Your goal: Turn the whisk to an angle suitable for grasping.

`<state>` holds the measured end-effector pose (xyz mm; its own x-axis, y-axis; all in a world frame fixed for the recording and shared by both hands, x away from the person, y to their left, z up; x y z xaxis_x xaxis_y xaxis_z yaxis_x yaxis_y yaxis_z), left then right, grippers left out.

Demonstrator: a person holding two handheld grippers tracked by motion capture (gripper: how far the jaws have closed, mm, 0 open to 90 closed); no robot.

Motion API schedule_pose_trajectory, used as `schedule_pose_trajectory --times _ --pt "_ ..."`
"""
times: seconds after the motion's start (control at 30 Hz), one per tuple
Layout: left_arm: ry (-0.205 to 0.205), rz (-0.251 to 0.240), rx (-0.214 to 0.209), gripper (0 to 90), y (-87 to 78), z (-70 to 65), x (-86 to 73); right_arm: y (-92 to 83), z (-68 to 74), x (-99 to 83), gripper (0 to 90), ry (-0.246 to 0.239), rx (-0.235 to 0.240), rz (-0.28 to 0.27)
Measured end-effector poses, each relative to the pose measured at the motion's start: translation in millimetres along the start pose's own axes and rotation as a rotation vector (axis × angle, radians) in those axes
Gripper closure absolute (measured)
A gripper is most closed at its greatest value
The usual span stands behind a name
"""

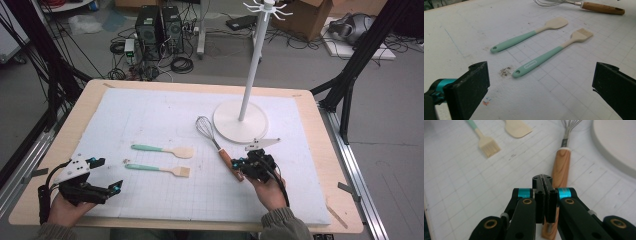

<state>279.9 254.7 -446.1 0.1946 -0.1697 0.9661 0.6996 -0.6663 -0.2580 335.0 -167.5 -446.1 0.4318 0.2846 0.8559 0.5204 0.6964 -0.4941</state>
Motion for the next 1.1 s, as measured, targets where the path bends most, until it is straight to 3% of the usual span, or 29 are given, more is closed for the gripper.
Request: schedule_pose_trajectory --times 0.3,0.63,0.7,0.9,1.07,1.1 --pt "0.001 0.0 -0.003 1.7 0.1 -0.1 0.1 13.2 -11.0 16.2 89.2 0.001 -0.005 0.015" --pt "-0.004 -0.002 -0.006 1.7 0.6 -0.3 0.0 30.0 -24.0 18.5 89.2 0.024 -0.027 0.018" --pt "-0.001 -0.001 -0.005 1.7 0.2 0.3 -0.1 33.4 -26.0 15.4 89.1 0.024 -0.034 0.044" --pt "-0.006 -0.004 -0.003 1.7 -0.2 0.3 -0.3 33.9 -25.4 15.6 88.7 0.031 -0.031 0.041" --pt "-0.002 -0.003 -0.004 1.7 0.0 -0.2 0.0 37.8 -22.9 14.8 71.9 0.033 -0.038 0.049" --pt "-0.003 -0.003 -0.004 1.7 0.2 -0.2 -0.1 37.8 -22.9 14.8 71.9 0.033 -0.038 0.049"
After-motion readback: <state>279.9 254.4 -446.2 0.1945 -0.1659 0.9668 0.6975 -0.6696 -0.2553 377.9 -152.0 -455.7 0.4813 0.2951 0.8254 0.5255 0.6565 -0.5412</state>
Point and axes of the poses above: each handheld gripper's, and its own axes: y roughly forward along the jaws, x roughly out of its top, z roughly to its left, the point moved 6 cm from there along y, roughly forward along the jaws, and after that the axes turned 12 degrees about -z, right-handed, at the moved point
